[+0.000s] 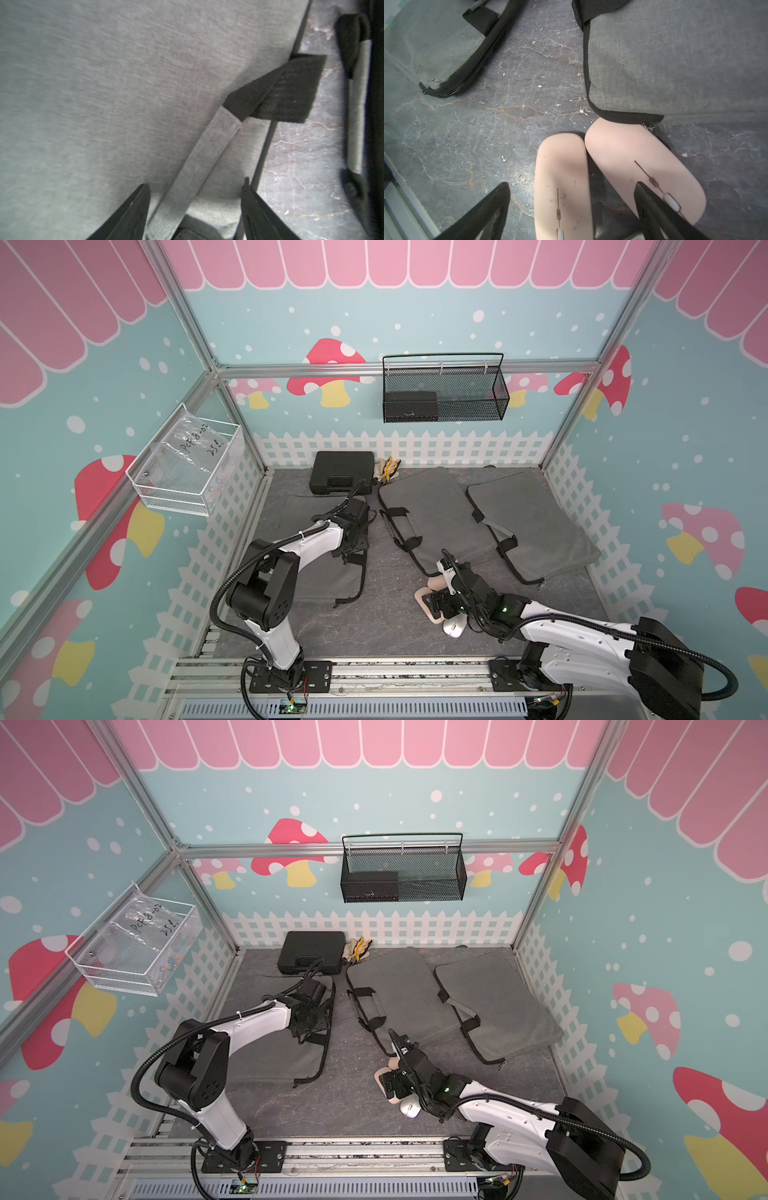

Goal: Put the mouse into the laptop bag
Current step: Open the zippered laptop bag at the center of the board.

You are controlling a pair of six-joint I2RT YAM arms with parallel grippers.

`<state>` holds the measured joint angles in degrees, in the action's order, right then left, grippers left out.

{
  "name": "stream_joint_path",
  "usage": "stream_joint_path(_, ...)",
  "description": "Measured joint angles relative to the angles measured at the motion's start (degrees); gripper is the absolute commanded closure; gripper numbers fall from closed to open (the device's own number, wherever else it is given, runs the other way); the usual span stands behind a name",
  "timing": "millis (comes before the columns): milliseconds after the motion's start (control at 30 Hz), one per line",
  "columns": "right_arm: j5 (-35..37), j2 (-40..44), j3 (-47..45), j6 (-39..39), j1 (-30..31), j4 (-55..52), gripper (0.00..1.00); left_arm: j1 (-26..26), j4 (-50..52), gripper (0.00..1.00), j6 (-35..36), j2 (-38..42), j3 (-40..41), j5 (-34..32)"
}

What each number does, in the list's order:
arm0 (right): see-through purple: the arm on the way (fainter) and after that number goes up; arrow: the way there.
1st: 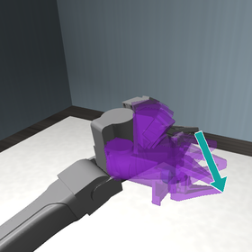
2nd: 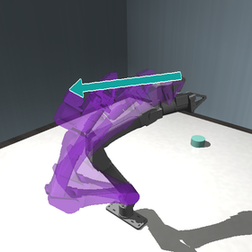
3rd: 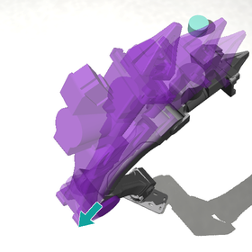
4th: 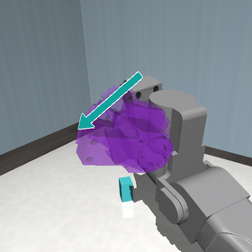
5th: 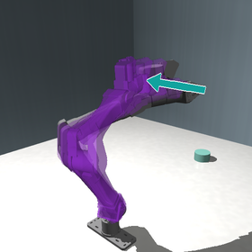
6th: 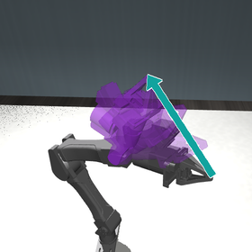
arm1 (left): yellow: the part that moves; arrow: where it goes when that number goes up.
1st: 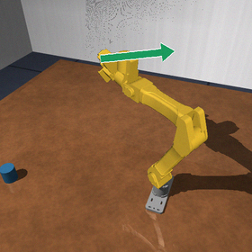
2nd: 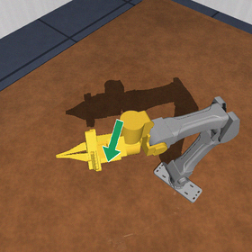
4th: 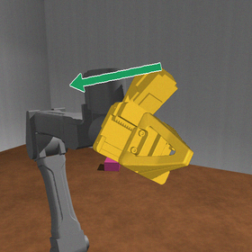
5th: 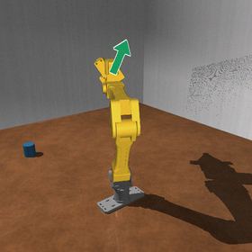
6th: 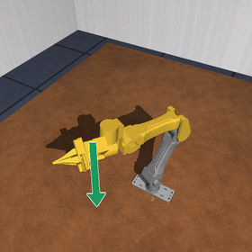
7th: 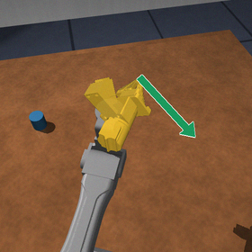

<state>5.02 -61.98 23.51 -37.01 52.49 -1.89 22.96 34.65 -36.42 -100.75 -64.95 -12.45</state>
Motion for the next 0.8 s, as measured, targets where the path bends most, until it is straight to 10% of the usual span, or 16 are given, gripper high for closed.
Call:
stream_joint_path(133, -0.8, -1.3, -0.2, -0.4, 0.5, 0.4, 0.06, -0.1, 0.9, 0.31, 0.1, -1.5, -1.4, -1.9)
stream_joint_path(500, 0.9, -8.6, 1.0, -1.2, 3.1, -0.9, 0.06, -0.8, 1.9, 0.99, 2.3, -4.6, -3.6, -2.9)
stream_joint_path(800, 1.7, -9.9, 3.2, -1.5, 5.1, -2.6, 0.07, -2.9, 3.4, 1.0, 2.8, 1.1, -3.6, 0.9)
